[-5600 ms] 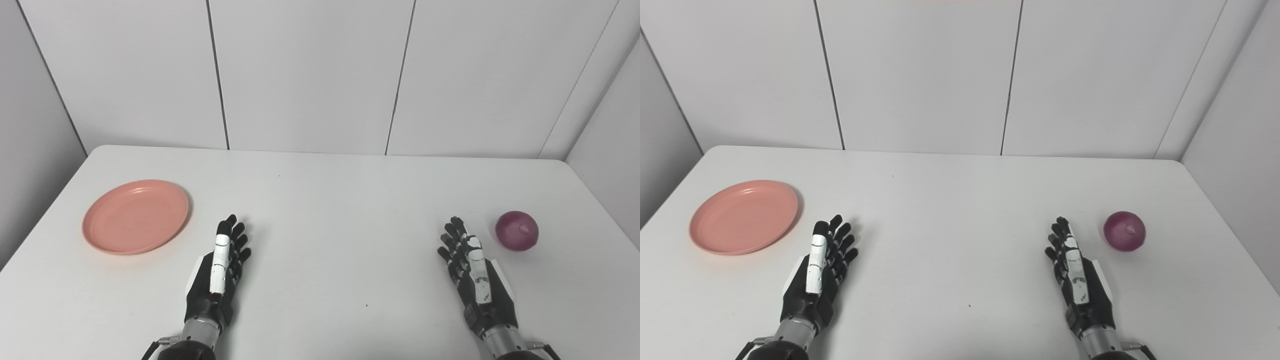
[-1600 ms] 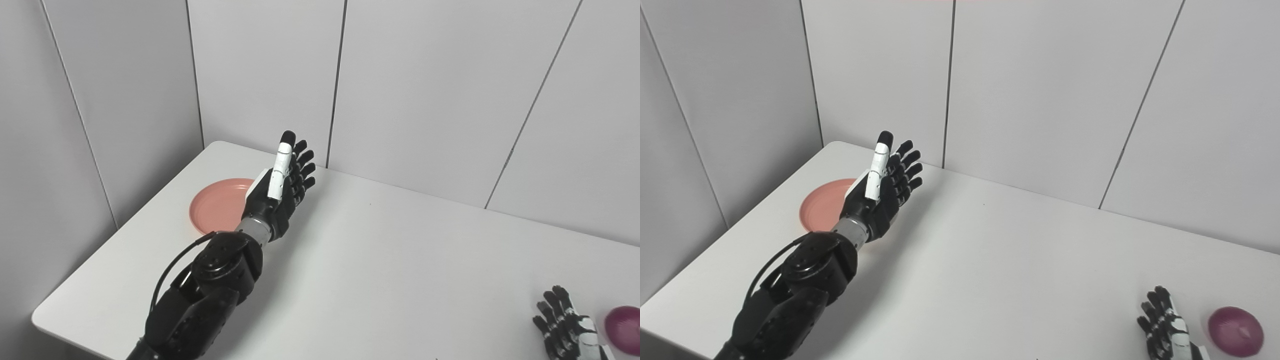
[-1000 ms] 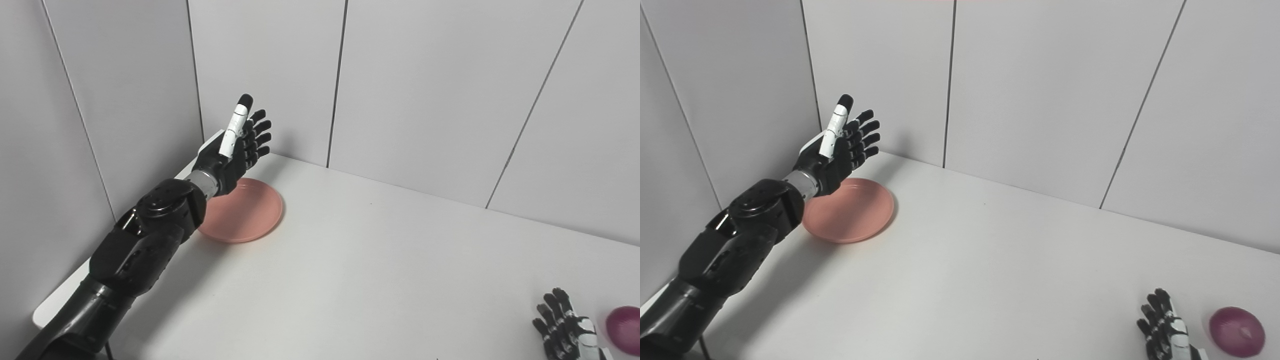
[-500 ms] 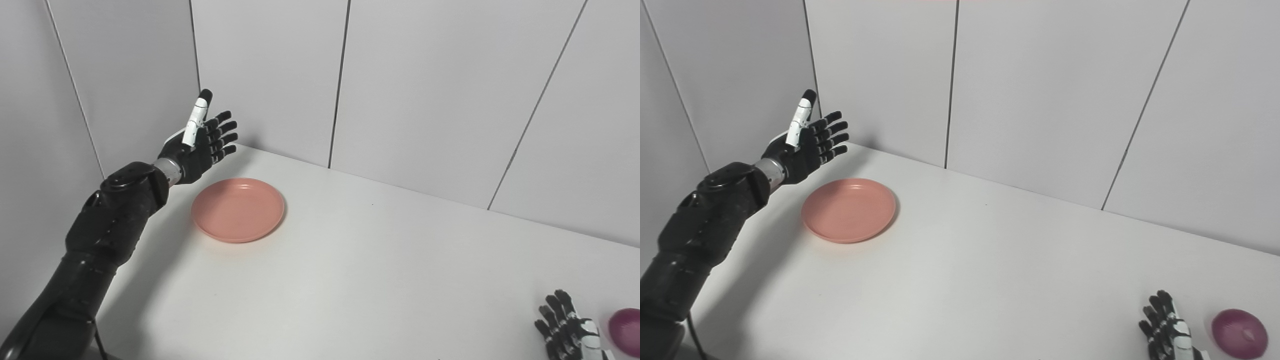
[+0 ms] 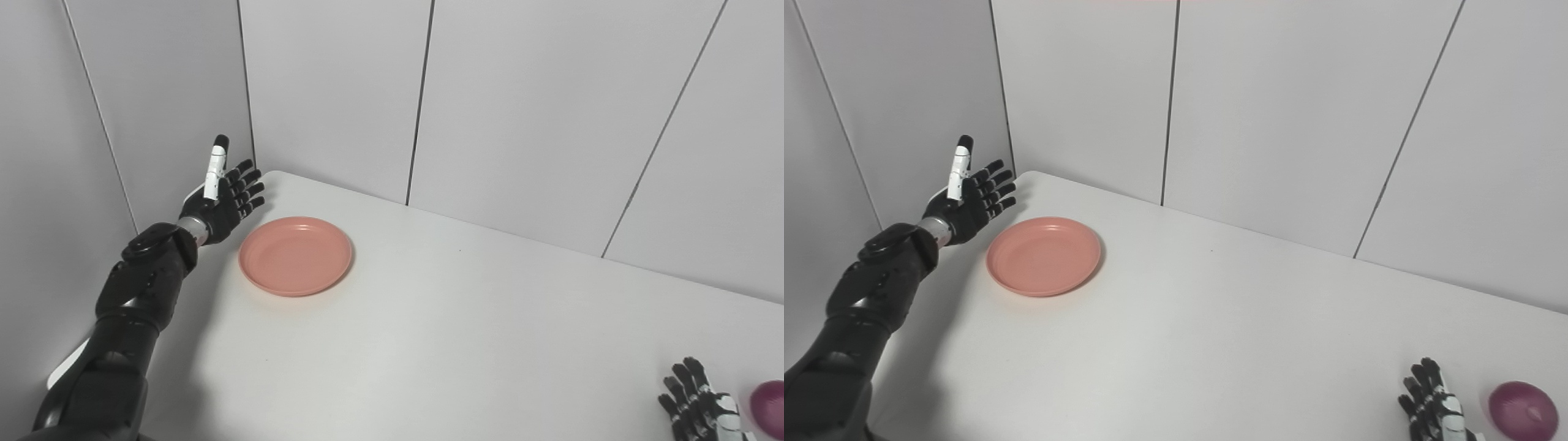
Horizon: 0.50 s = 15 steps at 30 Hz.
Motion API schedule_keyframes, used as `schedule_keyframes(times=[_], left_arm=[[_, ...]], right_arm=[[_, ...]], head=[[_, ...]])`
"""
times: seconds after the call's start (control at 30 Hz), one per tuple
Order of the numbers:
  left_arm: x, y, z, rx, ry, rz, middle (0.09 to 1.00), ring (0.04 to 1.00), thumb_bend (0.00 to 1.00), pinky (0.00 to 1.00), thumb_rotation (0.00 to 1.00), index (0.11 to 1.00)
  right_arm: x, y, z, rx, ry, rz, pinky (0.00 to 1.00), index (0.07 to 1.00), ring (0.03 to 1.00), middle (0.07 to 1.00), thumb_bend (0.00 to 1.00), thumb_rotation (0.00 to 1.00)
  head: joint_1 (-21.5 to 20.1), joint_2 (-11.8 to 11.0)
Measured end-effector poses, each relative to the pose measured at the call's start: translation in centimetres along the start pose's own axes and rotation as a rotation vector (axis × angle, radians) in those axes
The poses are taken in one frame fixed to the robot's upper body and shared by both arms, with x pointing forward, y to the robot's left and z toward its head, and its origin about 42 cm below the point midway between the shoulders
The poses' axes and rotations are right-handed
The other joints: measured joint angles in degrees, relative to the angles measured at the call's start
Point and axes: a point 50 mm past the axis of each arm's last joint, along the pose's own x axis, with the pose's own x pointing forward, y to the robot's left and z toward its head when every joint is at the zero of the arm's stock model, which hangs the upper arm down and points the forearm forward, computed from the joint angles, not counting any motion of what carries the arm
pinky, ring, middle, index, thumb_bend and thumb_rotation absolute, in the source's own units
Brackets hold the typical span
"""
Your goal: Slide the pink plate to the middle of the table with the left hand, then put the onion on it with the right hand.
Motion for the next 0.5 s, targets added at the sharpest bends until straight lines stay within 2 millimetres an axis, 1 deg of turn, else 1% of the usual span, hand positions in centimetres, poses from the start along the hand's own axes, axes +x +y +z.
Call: schedule_keyframes(times=[0.1, 0.23, 0.5], left_arm=[[0.1, 0.5, -1.4, -0.006, 0.023, 0.003, 1.0, 1.0, 0.93, 1.0, 1.0, 1.0], [0.3, 1.0, -2.9, -0.019, 0.038, 0.007, 1.0, 1.0, 0.94, 1.0, 0.99, 1.0], [0.7, 1.0, -2.6, -0.005, 0.026, 0.021, 0.994, 1.0, 0.94, 1.0, 1.0, 1.0]], right_arm=[[-0.2, -0.2, 0.0, 0.003, 0.002, 0.0, 1.0, 1.0, 1.0, 1.0, 0.79, 1.0], [-0.5, -0.3, 0.0, 0.004, 0.007, 0.004, 1.0, 1.0, 1.0, 1.0, 0.82, 1.0], [-0.8, -0.4, 0.0, 0.002, 0.015, 0.003, 1.0, 1.0, 1.0, 1.0, 0.82, 1.0]], head=[[-0.1, 0.4], [0.0, 0.6], [0.0, 0.8]])
